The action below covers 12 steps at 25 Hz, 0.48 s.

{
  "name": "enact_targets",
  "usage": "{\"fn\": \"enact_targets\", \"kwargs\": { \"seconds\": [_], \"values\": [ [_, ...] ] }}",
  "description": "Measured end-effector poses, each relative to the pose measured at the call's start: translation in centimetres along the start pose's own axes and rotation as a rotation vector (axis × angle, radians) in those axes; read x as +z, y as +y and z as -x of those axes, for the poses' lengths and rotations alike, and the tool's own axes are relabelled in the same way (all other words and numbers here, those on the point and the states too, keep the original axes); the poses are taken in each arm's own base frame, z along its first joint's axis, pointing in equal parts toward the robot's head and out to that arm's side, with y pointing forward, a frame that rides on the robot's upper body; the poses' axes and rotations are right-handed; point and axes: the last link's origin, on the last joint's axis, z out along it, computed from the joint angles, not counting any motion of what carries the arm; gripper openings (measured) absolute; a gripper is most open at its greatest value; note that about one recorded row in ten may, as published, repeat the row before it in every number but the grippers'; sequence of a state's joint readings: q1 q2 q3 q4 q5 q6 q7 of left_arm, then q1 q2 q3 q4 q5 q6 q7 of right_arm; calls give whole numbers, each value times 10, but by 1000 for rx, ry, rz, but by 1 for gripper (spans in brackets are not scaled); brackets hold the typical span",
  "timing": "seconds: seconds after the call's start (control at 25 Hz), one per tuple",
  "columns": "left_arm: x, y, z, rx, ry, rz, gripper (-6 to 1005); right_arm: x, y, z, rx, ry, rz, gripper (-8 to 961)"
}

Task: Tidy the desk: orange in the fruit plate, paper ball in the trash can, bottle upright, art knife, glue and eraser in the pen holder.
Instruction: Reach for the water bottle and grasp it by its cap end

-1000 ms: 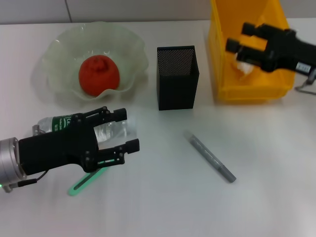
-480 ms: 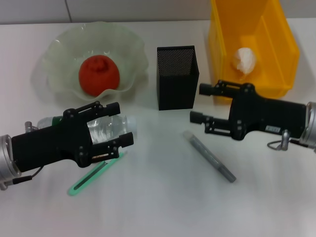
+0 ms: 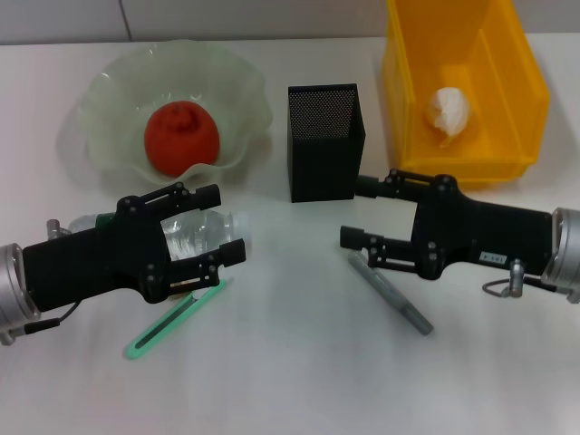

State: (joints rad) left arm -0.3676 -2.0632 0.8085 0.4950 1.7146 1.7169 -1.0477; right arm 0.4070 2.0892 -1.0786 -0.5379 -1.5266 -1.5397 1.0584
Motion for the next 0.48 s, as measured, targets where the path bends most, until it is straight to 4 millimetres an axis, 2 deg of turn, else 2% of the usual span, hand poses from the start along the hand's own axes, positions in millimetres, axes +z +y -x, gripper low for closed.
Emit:
{"fn": "enact_targets", "kwargs": {
  "seconds": [0.32,0.48],
  "values": [
    [0,-2,0,9,-11,-10,781,0,6,-11,28,-3,-1,694],
    [0,-8,-18,41,-26,17,781,-6,6,-13,53,-36,-42,694]
  ]
}}
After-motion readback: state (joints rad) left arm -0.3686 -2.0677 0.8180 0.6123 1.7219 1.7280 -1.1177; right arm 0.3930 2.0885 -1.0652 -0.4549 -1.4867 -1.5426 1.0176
